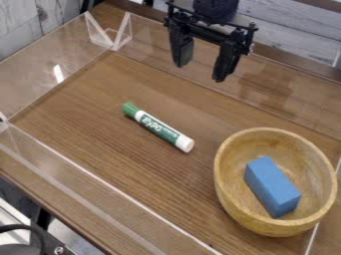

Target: Put the green marker in the brown bowl

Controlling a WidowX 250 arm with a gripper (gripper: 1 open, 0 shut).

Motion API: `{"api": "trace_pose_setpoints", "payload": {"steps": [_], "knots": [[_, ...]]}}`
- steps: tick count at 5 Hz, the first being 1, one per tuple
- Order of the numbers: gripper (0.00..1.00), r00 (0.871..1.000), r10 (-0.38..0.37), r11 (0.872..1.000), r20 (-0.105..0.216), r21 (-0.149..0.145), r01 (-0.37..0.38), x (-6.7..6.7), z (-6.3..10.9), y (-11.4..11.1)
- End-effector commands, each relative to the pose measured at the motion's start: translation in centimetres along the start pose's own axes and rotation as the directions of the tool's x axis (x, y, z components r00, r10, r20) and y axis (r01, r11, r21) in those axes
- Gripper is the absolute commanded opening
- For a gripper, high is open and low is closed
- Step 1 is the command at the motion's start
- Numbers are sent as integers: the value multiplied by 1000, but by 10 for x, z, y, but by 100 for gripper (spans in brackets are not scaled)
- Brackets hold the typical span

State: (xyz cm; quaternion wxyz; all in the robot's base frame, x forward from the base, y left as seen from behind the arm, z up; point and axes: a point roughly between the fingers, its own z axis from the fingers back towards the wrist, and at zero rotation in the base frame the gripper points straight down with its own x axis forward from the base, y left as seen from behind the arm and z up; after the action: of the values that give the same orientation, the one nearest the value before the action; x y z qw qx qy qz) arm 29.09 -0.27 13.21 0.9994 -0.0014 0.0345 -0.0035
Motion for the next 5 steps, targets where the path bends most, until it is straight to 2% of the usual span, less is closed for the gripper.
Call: {"api": "trace_pose_setpoints", "payload": {"steps": [1, 2, 3, 5], "knots": [[100, 999, 28, 1000, -14, -5, -28, -2, -7, 2], [100, 995, 102, 995, -5, -20, -102, -6, -13, 10], [100, 983, 182, 983, 13, -42, -181, -11, -17, 20], [100, 965, 261, 964, -7, -52, -261, -15, -27, 27]]}}
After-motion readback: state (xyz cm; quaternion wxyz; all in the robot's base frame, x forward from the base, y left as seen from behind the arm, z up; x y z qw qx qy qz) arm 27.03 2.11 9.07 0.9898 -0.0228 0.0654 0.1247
